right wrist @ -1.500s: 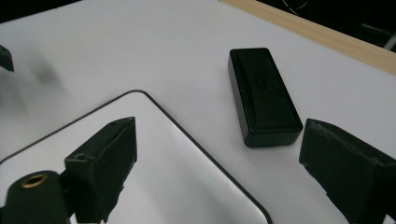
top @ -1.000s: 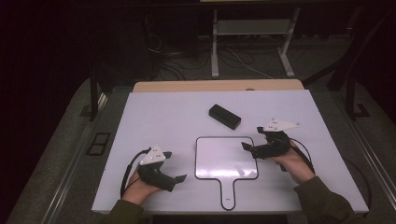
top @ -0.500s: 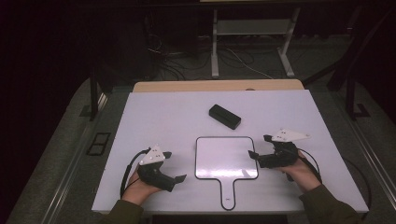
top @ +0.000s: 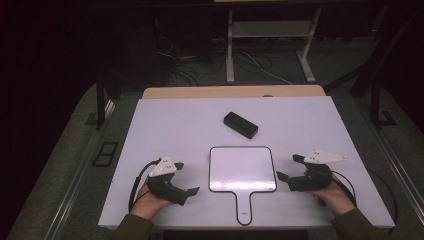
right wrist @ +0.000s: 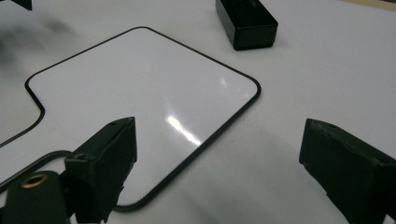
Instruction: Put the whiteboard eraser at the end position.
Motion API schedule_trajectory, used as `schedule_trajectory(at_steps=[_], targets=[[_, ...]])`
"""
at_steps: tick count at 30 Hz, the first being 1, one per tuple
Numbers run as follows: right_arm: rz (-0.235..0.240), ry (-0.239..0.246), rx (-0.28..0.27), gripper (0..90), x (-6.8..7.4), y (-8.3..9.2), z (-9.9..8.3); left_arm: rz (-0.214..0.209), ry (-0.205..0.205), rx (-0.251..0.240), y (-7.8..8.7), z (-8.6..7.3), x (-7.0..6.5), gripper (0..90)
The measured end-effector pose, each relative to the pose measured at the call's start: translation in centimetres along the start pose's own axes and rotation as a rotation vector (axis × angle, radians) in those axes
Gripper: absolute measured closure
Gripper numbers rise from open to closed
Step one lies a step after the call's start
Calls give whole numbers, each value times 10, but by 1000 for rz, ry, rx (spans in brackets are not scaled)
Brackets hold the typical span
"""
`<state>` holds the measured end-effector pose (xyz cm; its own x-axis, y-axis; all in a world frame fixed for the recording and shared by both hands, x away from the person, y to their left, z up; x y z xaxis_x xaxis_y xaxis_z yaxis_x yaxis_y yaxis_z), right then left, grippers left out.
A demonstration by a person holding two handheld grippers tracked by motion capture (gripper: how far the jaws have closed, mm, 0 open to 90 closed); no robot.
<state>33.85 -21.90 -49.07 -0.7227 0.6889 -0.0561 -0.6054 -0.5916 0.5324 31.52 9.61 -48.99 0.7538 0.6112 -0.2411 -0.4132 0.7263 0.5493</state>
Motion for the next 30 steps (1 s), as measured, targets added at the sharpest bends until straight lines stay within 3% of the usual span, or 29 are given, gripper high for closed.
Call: schedule_trajectory(at_steps=[14,25,30], targets=[[-7,-50,-2,99,-3,20,-20,2,3,-3,0,0,-1,0],[0,-44,13,99,-1,20,-24,4,4,-3,0,0,0,0],[-7,-46,5,99,-3,21,-23,21,-2,29,-1,-5,4,0]])
Point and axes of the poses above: each handheld gripper's, and its own axes: y roughly backward along the jaws, z roughly out of its top, x roughly to its left, the point moved 10 cm from there along -y, roughly forward along the jaws, and after that the axes turned 10 degrees about y, right-handed, at the moved point
